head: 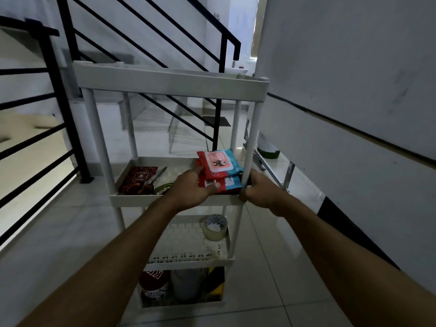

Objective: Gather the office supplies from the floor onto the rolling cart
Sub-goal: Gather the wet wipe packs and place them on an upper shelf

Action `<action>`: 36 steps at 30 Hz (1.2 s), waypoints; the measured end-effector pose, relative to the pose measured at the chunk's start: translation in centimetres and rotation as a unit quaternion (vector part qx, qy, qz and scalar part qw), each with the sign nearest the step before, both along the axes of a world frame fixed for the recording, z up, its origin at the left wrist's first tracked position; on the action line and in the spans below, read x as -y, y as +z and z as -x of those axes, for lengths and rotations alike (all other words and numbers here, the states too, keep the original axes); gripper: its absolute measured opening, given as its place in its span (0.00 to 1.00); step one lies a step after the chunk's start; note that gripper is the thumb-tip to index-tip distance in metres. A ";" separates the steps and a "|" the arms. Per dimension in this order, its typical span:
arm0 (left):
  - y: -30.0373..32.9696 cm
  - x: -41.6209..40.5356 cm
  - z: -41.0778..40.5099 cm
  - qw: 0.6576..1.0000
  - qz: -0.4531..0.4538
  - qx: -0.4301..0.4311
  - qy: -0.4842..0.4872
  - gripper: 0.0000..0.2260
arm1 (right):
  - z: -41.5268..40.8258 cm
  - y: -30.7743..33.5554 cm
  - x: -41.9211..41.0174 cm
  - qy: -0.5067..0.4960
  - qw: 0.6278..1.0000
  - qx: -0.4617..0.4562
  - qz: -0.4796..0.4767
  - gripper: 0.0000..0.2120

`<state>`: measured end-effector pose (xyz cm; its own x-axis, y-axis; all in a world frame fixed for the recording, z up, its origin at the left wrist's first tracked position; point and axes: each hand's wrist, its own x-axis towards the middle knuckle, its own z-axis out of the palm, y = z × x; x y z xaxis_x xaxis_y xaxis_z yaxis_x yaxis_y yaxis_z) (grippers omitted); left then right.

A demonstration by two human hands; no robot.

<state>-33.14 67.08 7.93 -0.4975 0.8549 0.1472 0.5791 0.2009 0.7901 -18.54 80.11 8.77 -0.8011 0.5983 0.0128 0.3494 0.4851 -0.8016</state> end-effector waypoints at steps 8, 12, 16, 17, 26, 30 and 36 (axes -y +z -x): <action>-0.6 -1.0 0.4 1.000 -0.003 -0.005 -0.021 0.29 | 0.1 -0.6 -0.1 -0.022 0.998 -0.030 -0.057 0.32; -1.1 -1.2 0.9 0.999 -0.024 -0.030 -0.018 0.36 | 0.1 -0.2 0.2 -0.011 0.997 -0.048 -0.051 0.26; -1.5 -1.4 0.8 0.997 -0.050 -0.061 0.004 0.34 | 0.3 -0.8 0.5 -0.032 0.996 -0.074 -0.031 0.26; -1.6 -1.5 0.8 0.997 -0.055 -0.059 0.012 0.32 | 0.3 -1.0 0.6 -0.040 0.995 -0.081 -0.030 0.25; -2.1 -1.8 0.8 0.992 -0.073 -0.087 0.061 0.25 | 0.2 -3.2 1.2 -0.076 0.985 -0.156 -0.003 0.29; -2.4 -0.4 -0.5 0.980 -0.104 -0.143 0.095 0.32 | 0.3 -6.3 2.6 -0.170 0.969 -0.177 -0.009 0.32; -5.8 5.6 -1.8 0.946 -0.152 -0.275 0.079 0.30 | -0.2 -12.2 7.6 -0.276 0.940 -0.199 -0.040 0.29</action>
